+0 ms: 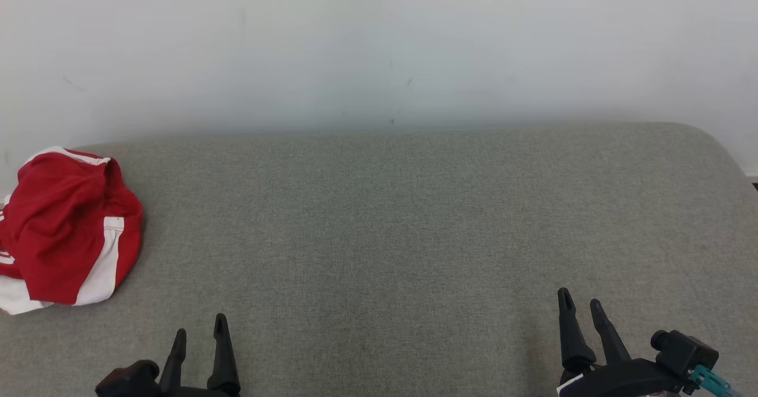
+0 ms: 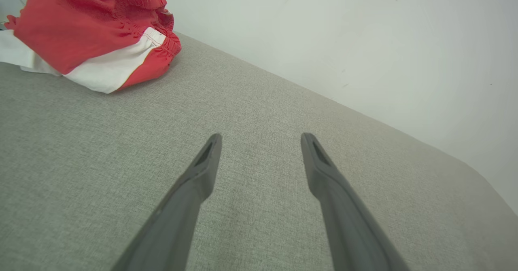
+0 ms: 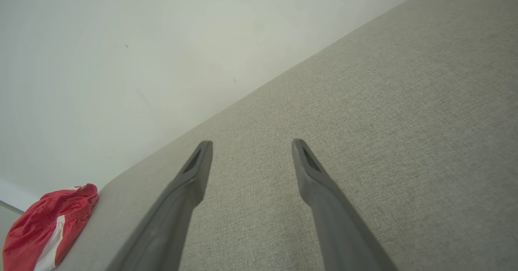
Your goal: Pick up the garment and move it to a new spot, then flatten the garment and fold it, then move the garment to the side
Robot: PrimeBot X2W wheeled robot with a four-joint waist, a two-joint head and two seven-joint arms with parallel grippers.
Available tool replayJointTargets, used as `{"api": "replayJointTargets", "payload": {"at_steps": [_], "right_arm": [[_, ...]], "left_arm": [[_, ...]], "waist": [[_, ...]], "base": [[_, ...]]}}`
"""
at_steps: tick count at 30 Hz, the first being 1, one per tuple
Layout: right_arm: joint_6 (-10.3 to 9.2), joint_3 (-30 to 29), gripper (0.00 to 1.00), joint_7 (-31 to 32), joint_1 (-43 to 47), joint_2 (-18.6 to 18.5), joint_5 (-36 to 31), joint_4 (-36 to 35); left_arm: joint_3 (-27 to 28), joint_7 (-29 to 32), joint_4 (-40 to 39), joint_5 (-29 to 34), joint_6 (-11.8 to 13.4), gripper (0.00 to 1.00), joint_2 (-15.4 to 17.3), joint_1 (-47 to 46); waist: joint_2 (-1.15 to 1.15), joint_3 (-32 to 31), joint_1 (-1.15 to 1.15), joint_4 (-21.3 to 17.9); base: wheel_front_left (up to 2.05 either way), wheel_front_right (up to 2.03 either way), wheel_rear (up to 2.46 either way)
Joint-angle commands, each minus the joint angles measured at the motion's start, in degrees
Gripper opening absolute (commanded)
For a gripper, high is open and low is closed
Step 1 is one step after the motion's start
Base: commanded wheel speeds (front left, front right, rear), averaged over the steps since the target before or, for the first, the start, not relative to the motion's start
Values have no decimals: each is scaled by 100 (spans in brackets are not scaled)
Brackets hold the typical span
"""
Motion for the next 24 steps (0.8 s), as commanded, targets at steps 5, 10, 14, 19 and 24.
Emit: {"api": "replayJointTargets", "payload": {"at_steps": [5, 10, 14, 19, 24], "right_arm": [[34, -24, 100, -100, -21, -20, -409, -31], [36, -33, 100, -182, -4, -21, -680, -40], [37, -16, 100, -242, 7, -21, -900, -40], [39, 5, 100, -311, 33, -21, -1158, -34], [41, 21, 100, -390, 37, -22, -1402, -43]], "left_arm": [[-76, -113, -42, 417, 55, 100, 45, -46], [-127, -182, -83, 710, 93, 100, 67, -22], [-157, -234, -88, 930, 105, 100, 85, -6], [-215, -306, -105, 1180, 99, 100, 91, 29], [-244, -370, -140, 1389, 86, 100, 79, 54]], "waist": [[0, -10, 0, 27], [0, -19, 0, 46], [0, -29, 0, 43], [0, -45, 0, 38], [0, -58, 0, 36]], "base": [[0, 0, 0], [0, 0, 0], [0, 0, 0], [0, 0, 0], [0, 0, 0]]}}
